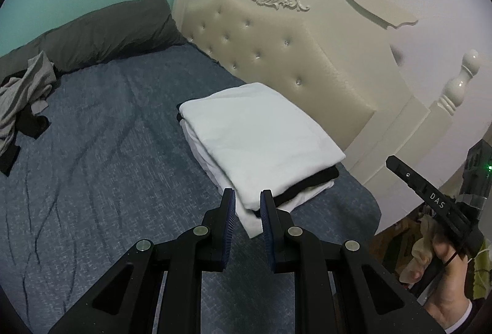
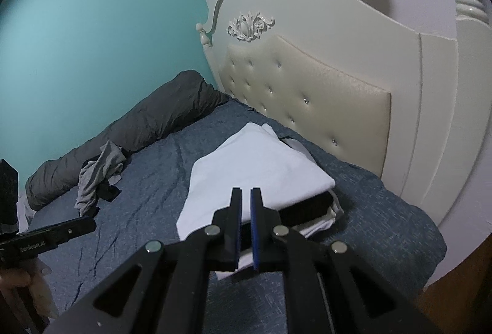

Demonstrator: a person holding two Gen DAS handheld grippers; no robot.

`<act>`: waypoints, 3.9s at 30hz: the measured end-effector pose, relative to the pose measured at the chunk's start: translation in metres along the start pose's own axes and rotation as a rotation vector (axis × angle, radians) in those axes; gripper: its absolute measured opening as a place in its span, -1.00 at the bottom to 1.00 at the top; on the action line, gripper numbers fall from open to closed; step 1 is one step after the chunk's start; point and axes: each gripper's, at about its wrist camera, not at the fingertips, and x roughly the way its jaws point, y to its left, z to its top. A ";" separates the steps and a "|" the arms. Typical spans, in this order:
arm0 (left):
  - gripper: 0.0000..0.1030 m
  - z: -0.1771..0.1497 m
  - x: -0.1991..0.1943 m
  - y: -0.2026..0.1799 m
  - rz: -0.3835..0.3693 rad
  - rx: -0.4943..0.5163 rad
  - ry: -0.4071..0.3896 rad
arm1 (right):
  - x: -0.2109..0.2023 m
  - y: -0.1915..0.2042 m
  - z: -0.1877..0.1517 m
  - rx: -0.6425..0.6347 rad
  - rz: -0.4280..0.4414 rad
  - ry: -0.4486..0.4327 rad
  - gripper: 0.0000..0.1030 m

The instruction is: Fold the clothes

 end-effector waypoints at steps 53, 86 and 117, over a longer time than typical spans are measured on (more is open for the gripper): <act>-0.02 -0.061 -0.134 -0.030 -0.013 0.167 -0.080 | -0.163 0.096 -0.068 -0.013 -0.074 -0.064 0.23; 0.79 -0.089 -0.180 -0.020 0.017 0.181 -0.125 | -0.206 0.126 -0.096 -0.015 -0.193 -0.067 0.63; 0.99 -0.111 -0.208 -0.002 0.035 0.178 -0.145 | -0.221 0.151 -0.125 -0.024 -0.213 -0.064 0.96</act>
